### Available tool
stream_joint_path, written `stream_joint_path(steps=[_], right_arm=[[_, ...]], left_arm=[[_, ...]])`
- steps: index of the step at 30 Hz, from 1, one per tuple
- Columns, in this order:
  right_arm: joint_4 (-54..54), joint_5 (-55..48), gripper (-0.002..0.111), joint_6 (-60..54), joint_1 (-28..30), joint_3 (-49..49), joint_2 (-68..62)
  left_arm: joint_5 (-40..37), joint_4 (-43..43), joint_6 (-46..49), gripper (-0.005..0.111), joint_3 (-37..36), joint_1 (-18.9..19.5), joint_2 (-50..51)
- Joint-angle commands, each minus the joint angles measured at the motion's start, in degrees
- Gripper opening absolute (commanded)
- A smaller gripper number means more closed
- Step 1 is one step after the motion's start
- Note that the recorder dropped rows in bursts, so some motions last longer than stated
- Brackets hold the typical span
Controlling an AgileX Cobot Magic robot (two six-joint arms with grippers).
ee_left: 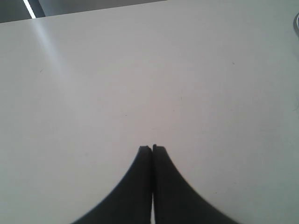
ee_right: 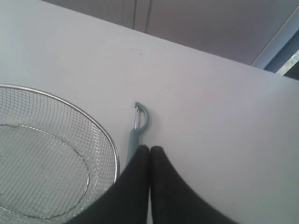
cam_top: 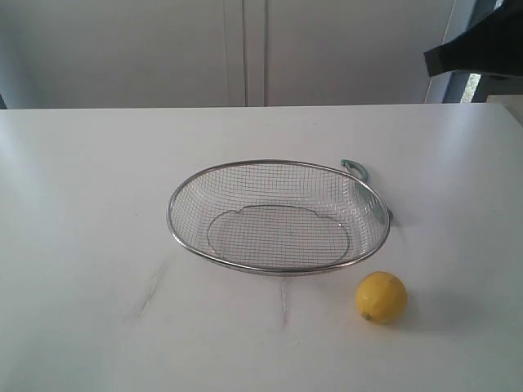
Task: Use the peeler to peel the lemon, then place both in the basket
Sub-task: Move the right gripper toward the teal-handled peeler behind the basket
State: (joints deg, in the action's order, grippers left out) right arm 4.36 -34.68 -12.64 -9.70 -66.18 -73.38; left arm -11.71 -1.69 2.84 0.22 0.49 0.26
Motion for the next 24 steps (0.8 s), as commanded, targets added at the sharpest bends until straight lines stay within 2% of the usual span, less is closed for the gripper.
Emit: stream_joint_path(steps=[1, 10, 18, 21, 24], right_arm=[[0.1, -1.3, 0.000, 0.9, -0.1, -0.4, -5.0], [0.3, -2.3, 0.000, 1.3, 0.1, -0.6, -15.5], [1.6, -4.1, 0.000, 1.0, 4.6, -1.5, -17.9], [4.2, -7.7, 0.000, -1.7, 6.7, -3.4, -18.1], [12.2, -11.9, 0.000, -10.2, 8.5, -5.2, -18.2]], left_arm=[[0.1, 0.0, 0.0, 0.000, -0.2, 0.0, -0.3], [0.1, 0.0, 0.0, 0.000, -0.2, 0.0, -0.3], [0.1, 0.0, 0.0, 0.000, -0.2, 0.0, -0.3], [0.1, 0.0, 0.0, 0.000, -0.2, 0.0, -0.3], [0.1, 0.0, 0.0, 0.000, -0.2, 0.0, -0.3]])
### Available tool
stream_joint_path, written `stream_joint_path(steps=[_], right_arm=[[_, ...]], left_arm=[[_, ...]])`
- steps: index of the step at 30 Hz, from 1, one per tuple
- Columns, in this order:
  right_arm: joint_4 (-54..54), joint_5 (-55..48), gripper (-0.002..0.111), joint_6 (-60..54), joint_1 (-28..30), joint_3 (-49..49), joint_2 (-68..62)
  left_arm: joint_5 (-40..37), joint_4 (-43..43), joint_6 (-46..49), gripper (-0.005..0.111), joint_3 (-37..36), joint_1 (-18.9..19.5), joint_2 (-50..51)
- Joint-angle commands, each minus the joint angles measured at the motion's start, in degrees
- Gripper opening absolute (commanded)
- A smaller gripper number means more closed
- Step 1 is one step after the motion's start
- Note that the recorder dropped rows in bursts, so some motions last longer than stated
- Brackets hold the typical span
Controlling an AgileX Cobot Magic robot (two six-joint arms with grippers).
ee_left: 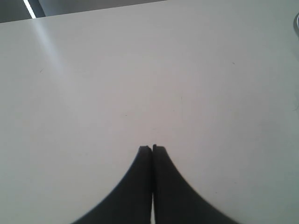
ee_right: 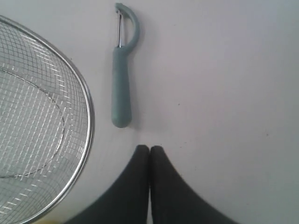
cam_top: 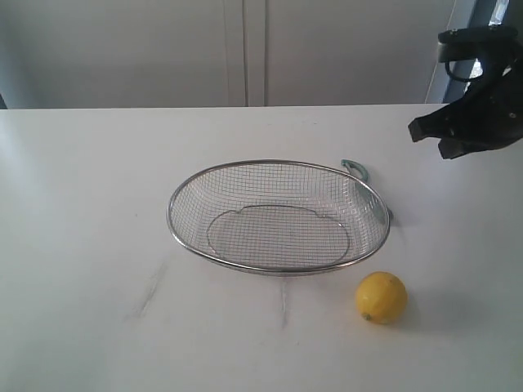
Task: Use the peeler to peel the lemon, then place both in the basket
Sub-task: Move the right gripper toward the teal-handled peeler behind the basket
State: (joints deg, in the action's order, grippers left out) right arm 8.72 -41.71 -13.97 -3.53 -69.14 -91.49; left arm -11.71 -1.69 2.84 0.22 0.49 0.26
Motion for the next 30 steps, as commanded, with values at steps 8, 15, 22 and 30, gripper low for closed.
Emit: stream_joint_path(steps=[8, 15, 22, 30], right_arm=[[12.9, -10.4, 0.000, -17.2, 4.8, -4.5, -1.1], [14.8, -6.9, 0.000, -17.3, 4.8, -4.8, -4.6], [14.8, -4.0, 0.000, -18.0, 4.8, -4.8, -5.9], [15.5, -1.5, 0.000, -19.4, 4.7, -4.8, -8.9]], left_arm=[[0.1, 0.0, 0.0, 0.000, -0.2, 0.0, -0.3], [0.1, 0.0, 0.0, 0.000, -0.2, 0.0, -0.3], [0.1, 0.0, 0.0, 0.000, -0.2, 0.0, -0.3], [0.1, 0.0, 0.0, 0.000, -0.2, 0.0, -0.3]])
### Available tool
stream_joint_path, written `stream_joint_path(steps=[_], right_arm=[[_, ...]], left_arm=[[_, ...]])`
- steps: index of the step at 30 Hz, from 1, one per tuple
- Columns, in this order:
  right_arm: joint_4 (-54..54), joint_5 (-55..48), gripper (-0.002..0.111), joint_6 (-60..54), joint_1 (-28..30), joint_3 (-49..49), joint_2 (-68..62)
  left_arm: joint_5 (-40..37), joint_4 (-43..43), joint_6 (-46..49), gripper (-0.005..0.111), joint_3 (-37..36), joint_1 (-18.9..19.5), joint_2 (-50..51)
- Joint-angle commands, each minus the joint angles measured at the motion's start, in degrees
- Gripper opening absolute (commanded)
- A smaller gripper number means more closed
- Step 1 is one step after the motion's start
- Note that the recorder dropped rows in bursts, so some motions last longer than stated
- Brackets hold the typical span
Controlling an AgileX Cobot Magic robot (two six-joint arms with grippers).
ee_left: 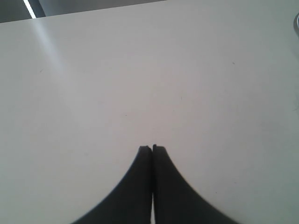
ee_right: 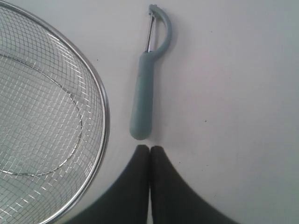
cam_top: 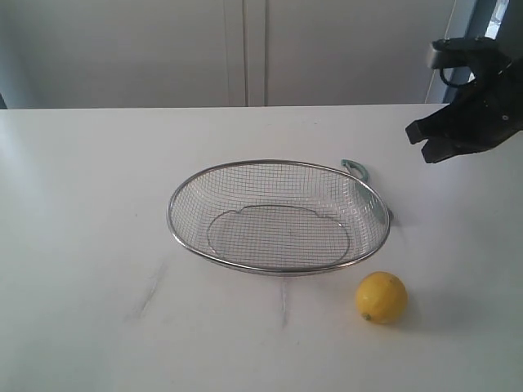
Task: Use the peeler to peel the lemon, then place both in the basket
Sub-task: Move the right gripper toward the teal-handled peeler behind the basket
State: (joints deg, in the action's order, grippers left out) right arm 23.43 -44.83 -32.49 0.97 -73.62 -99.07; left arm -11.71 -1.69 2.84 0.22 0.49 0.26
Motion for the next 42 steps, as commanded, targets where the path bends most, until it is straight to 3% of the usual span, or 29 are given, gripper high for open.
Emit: stream_joint_path(steps=[1, 24, 42], right_arm=[[1.2, 1.7, 0.000, -0.8, 0.2, -0.4, -1.8], [3.4, 4.2, 0.001, -0.8, 0.2, -0.3, -6.4], [6.6, 4.9, 0.044, -7.1, 0.1, -0.3, -6.7]], left_arm=[[0.1, 0.0, 0.0, 0.000, -0.2, 0.0, -0.3], [0.1, 0.0, 0.0, 0.000, -0.2, 0.0, -0.3], [0.1, 0.0, 0.0, 0.000, -0.2, 0.0, -0.3]])
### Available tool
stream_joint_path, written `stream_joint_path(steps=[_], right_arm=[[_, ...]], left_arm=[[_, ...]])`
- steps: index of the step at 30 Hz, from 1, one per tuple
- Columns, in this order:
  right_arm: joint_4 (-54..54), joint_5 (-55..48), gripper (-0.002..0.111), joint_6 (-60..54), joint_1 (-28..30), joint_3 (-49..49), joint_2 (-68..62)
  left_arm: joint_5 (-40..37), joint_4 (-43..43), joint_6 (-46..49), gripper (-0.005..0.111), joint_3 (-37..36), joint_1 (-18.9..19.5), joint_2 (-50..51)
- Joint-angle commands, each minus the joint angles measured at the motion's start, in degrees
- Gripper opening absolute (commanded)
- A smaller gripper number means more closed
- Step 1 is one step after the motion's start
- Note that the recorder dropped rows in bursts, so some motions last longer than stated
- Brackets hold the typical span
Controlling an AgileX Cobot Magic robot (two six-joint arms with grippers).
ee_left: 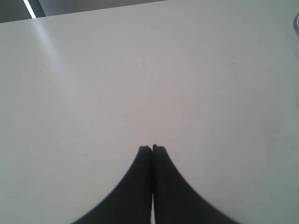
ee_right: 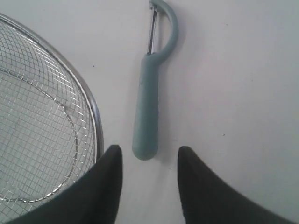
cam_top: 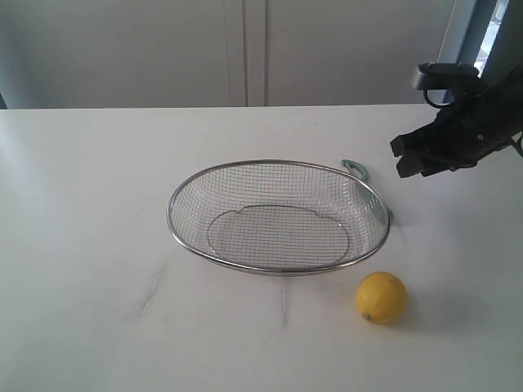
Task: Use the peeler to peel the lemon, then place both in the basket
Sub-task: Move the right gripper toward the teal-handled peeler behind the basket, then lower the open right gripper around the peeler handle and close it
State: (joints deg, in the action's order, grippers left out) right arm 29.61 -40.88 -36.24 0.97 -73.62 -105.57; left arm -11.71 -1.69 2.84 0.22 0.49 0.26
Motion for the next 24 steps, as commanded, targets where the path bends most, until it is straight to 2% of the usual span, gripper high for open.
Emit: stream_joint_path(steps=[1, 13, 24], right_arm=[[0.5, 1.2, 0.044, -3.4, 0.1, -0.3, -0.3], [1.5, 1.8, 0.044, -5.0, 0.1, -0.3, -4.6], [0.2, 6.8, 0.044, -7.5, -2.8, -0.3, -5.2]], left_arm=[[0.1, 0.0, 0.0, 0.000, -0.2, 0.0, -0.3], [0.1, 0.0, 0.0, 0.000, -0.2, 0.0, -0.3], [0.1, 0.0, 0.0, 0.000, -0.2, 0.0, -0.3]])
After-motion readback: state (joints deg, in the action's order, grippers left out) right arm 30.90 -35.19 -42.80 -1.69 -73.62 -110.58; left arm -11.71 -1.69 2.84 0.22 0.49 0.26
